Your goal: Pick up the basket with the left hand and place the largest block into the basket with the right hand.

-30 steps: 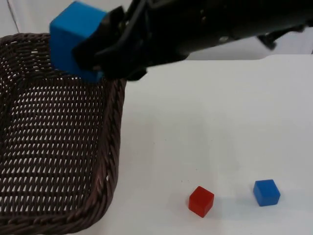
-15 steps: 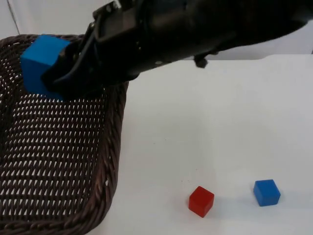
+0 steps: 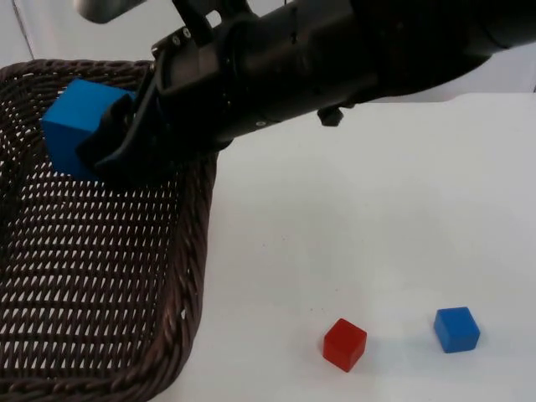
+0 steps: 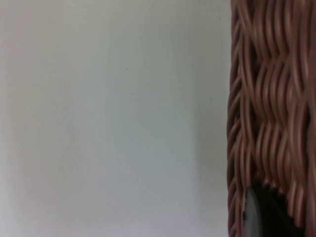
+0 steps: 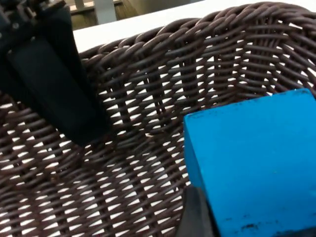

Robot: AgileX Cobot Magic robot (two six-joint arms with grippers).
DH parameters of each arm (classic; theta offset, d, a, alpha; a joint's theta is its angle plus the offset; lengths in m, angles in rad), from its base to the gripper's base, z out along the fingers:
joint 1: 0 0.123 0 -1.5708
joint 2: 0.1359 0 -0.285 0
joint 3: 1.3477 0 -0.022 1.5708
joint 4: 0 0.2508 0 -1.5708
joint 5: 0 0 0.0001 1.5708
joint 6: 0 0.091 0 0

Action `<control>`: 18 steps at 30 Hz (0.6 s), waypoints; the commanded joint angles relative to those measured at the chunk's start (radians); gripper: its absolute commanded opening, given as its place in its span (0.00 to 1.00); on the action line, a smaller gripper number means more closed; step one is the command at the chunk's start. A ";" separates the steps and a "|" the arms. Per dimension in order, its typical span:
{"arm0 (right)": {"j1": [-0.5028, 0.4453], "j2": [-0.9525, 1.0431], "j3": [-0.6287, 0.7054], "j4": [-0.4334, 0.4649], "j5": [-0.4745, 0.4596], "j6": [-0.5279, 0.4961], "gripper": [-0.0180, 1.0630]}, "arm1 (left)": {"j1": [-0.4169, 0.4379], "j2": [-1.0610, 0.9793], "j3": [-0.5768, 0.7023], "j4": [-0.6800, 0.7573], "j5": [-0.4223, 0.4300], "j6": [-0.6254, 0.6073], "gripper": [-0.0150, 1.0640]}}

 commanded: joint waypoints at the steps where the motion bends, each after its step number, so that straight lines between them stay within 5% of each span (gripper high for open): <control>1: 0.006 0.001 -0.009 -0.006 0.004 -0.009 0.16 | -0.002 -0.010 -0.001 -0.034 0.006 0.004 0.01; 3: 0.006 0.001 -0.009 -0.006 0.004 -0.009 0.21 | -0.002 -0.010 -0.001 -0.034 0.006 0.004 0.01; 8: 0.006 0.001 -0.009 -0.006 -0.015 -0.005 0.59 | -0.002 -0.010 -0.001 -0.034 0.006 0.008 0.01; 13: 0.006 -0.007 -0.009 -0.004 -0.057 -0.006 0.75 | -0.002 -0.010 -0.001 -0.034 0.008 0.012 0.01; 18: 0.006 -0.034 -0.020 -0.010 -0.097 -0.016 0.75 | -0.002 -0.010 -0.001 -0.037 0.008 0.016 0.01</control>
